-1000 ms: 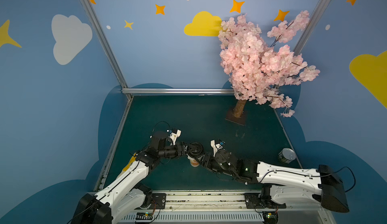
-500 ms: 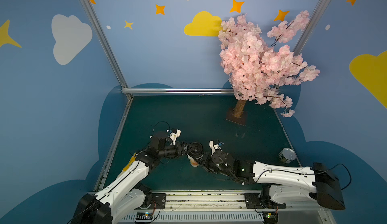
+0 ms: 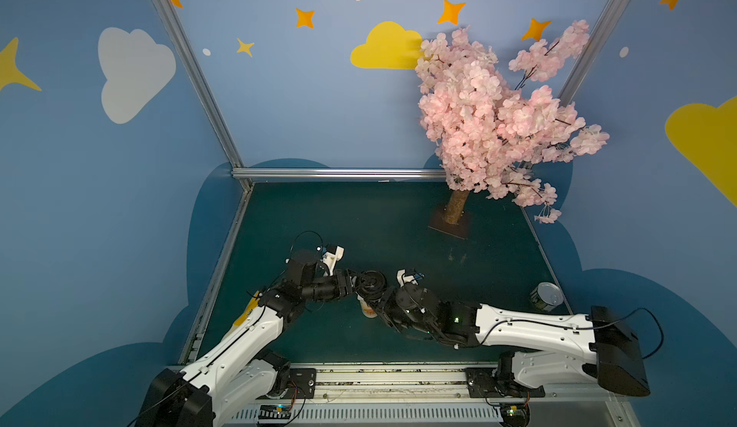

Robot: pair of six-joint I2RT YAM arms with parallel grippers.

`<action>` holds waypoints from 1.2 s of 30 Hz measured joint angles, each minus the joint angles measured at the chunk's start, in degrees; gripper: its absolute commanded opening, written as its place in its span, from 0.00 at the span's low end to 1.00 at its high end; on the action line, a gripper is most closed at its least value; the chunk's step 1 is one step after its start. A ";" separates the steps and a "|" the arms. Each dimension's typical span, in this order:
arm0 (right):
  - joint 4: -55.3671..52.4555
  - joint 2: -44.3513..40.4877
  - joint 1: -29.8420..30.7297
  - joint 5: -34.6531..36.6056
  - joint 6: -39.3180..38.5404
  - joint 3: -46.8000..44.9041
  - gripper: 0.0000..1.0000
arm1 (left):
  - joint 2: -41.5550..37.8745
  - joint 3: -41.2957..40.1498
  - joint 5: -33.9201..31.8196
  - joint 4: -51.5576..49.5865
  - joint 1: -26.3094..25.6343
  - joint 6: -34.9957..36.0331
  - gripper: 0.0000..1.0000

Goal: Put the leak-proof paper on the milk tea cups
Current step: Secure the cup lid on the cup.

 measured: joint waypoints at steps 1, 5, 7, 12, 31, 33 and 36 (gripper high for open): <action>-0.24 0.07 0.04 0.00 0.44 0.17 0.28 | 0.00 0.00 0.00 0.02 0.00 0.00 0.62; -1.01 0.48 0.07 0.04 1.40 0.87 0.27 | 0.00 -0.02 -0.02 0.09 0.02 -0.02 0.62; -1.97 0.52 0.07 0.02 1.20 1.44 0.29 | 0.00 -0.02 -0.02 0.07 0.02 -0.02 0.62; -5.73 -0.02 0.04 0.00 -3.72 3.23 0.38 | 0.00 -0.02 0.09 0.07 0.00 -0.02 0.62; -7.17 -13.86 -21.55 -28.39 -38.62 1.16 0.66 | -0.66 0.09 0.22 -2.71 -0.37 -1.29 0.90; -7.08 -13.70 -23.58 -30.45 -38.88 1.03 0.68 | -0.92 0.22 0.17 -3.74 -0.37 -1.44 0.95; -7.17 -13.16 -25.27 -33.31 -39.23 0.66 0.70 | -1.14 0.85 0.13 -5.55 -0.37 -1.77 1.00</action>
